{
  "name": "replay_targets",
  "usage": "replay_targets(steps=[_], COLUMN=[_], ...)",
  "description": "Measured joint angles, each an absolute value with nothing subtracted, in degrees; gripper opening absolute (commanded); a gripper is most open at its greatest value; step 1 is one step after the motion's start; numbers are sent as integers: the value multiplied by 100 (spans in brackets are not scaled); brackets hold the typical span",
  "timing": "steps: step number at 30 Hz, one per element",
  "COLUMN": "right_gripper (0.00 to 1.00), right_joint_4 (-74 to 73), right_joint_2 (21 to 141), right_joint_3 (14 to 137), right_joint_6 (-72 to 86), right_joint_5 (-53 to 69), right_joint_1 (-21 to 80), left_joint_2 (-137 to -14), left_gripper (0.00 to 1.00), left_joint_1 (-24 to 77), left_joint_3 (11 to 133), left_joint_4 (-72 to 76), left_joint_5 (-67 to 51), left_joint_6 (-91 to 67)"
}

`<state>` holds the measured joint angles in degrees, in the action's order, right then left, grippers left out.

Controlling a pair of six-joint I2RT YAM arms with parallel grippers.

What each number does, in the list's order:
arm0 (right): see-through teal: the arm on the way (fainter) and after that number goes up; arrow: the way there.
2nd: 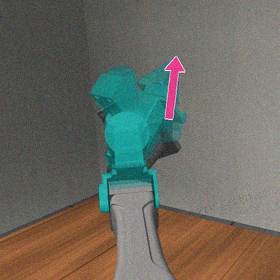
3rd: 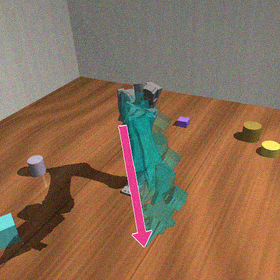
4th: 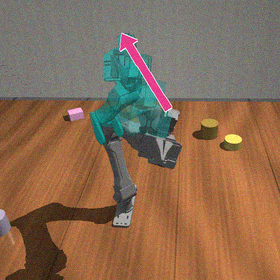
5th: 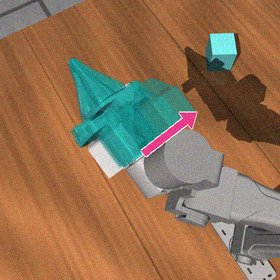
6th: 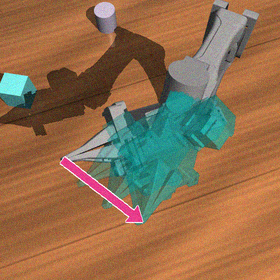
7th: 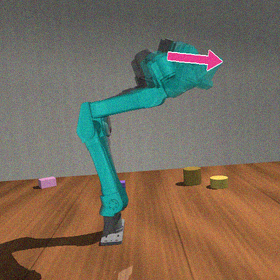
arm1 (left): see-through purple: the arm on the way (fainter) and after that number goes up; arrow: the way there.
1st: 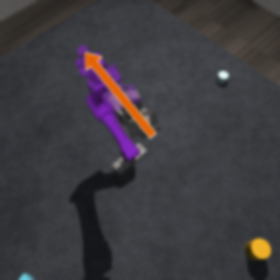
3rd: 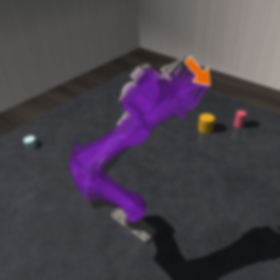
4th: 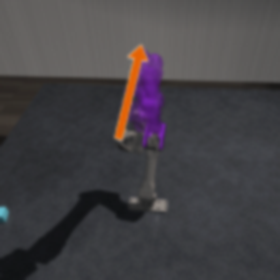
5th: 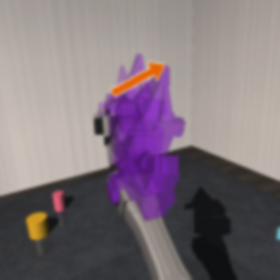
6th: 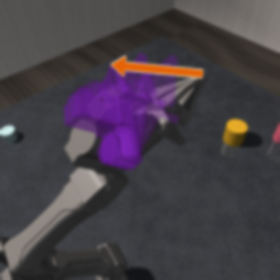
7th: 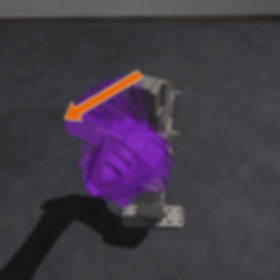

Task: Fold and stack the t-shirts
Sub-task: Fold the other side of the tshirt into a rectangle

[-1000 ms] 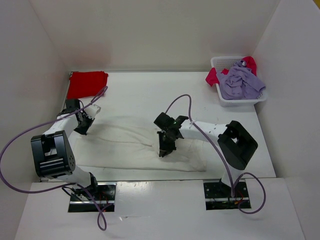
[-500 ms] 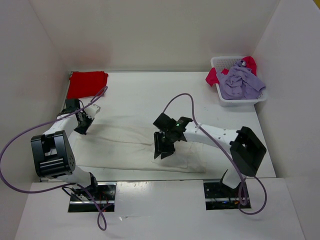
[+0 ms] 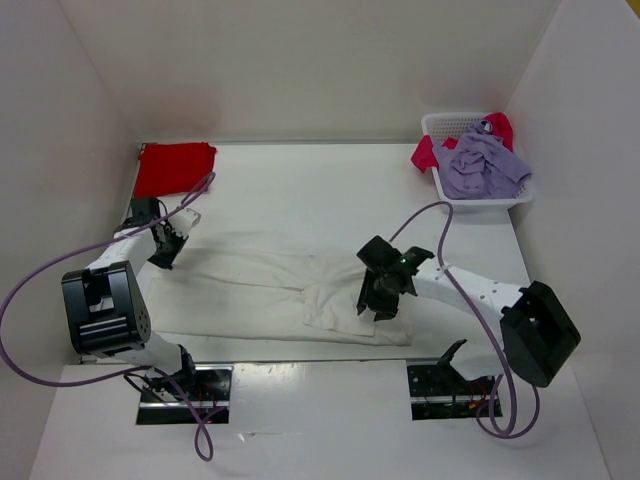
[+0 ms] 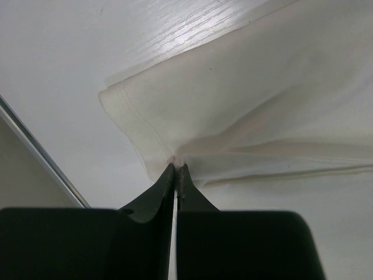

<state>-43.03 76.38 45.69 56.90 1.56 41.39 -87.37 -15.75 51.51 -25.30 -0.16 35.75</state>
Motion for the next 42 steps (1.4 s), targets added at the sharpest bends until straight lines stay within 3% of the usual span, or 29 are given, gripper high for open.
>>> replay_targets(steps=[5,10,12,15,16,17,26,36,39,40,42], right_gripper=[58,59,52,33,19,13,0,0,23,38,42], right_joint_4=[-4311,-4217,-4132,-4049,-4010,-3999,-4377,-4563,-4580,-4602,-4663], right_joint_2=[7651,7787,7887,8066,8110,8123,7448,6619,6368,6344,6381], right_joint_3=[4338,4187,4097,4069,4069,4069,4182,4023,3865,3826,3811], right_joint_6=[5782,5830,5850,5839,5843,5828,5994,6434,6591,6632,6678], right_joint_5=[102,86,106,145,163,169,-130,309,405,425,445], right_joint_1=[4139,4139,4139,4139,4139,4139,4139,4353,4364,4364,4366], left_joint_2=[-8737,-8737,-8737,-8737,-8737,-8737,-8737,-8737,-8737,-8737,-8737], left_gripper=[2,2,2,2,2,2,2,2,2,2,4], left_joint_1=[-1575,-1575,-1575,-1575,-1575,-1575,-1575,-1575,-1575,-1575,-1575], left_joint_3=[5151,5151,5151,5148,5148,5148,5148,5148,5148,5148,5148], left_joint_4=[-2530,-2528,-2528,-2530,-2528,-2530,-2528,-2528,-2528,-2526,-2526], left_joint_5=[-16,-16,-16,-16,-16,-16,-19,-19,-19,-19,-19], left_joint_6=[3575,3570,3570,3570,3570,3570,3570,3575,3575,3575,3575])
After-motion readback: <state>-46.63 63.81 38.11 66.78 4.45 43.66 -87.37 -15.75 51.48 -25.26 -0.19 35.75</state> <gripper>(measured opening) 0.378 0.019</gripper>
